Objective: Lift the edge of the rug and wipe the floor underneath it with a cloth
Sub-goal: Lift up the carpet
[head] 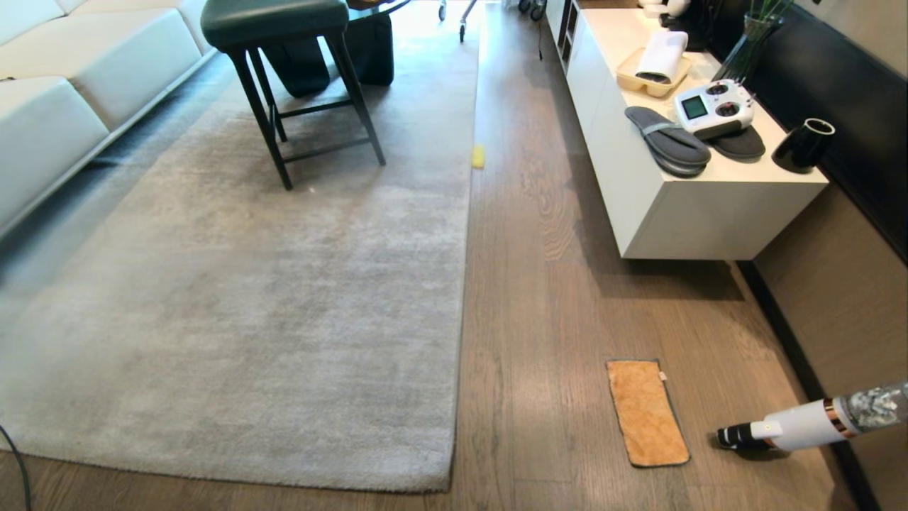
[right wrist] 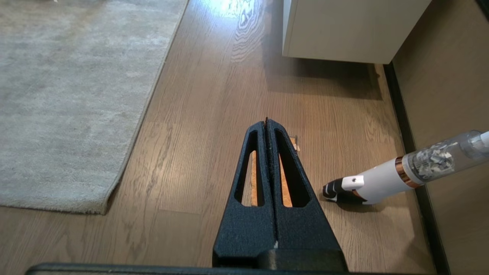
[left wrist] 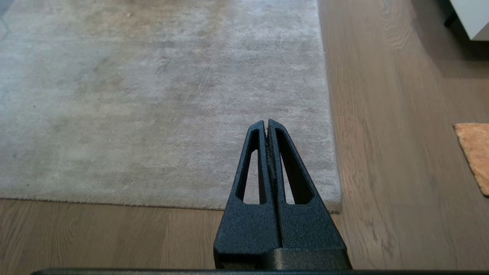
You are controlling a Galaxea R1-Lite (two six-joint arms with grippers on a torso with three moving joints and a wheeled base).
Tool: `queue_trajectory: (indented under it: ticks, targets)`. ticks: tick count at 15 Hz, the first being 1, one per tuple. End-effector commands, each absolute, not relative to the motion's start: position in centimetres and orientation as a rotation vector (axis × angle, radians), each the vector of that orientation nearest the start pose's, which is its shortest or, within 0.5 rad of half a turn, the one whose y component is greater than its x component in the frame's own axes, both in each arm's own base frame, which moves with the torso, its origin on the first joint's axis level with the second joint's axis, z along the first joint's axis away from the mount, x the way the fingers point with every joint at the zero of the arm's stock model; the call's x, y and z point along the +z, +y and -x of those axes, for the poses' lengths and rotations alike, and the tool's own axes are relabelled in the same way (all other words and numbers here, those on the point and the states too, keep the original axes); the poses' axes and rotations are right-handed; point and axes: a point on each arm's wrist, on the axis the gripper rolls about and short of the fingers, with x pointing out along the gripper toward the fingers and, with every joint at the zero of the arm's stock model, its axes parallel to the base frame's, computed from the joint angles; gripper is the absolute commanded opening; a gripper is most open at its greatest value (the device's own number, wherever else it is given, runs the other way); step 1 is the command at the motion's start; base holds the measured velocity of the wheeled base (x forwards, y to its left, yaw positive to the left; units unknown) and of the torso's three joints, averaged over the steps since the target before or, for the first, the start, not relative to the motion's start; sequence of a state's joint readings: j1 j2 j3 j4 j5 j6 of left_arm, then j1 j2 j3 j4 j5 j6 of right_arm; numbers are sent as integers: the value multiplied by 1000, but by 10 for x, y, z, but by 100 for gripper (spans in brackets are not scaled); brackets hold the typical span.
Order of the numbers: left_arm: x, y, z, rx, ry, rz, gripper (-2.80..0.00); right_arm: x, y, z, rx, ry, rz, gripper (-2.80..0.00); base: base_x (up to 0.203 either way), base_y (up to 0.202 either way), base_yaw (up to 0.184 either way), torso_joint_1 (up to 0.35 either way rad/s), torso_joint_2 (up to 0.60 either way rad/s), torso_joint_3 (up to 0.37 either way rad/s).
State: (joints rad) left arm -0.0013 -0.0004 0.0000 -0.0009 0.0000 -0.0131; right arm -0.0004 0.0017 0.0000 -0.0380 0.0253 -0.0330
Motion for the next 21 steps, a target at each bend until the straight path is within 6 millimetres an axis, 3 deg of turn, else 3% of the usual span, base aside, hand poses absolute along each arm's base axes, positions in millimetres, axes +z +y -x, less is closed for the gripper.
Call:
queue_trajectory:
  ticks: [1,21]
  targets:
    - [76,0,23,-1,-2,14,-280,79,1,23,25,-37,34,-280,0,0,0,2,2,-202]
    - [76,0,23,-2,-1,15,-280,80,1,23,24,-38,34,-280,0,0,0,4,2,-198]
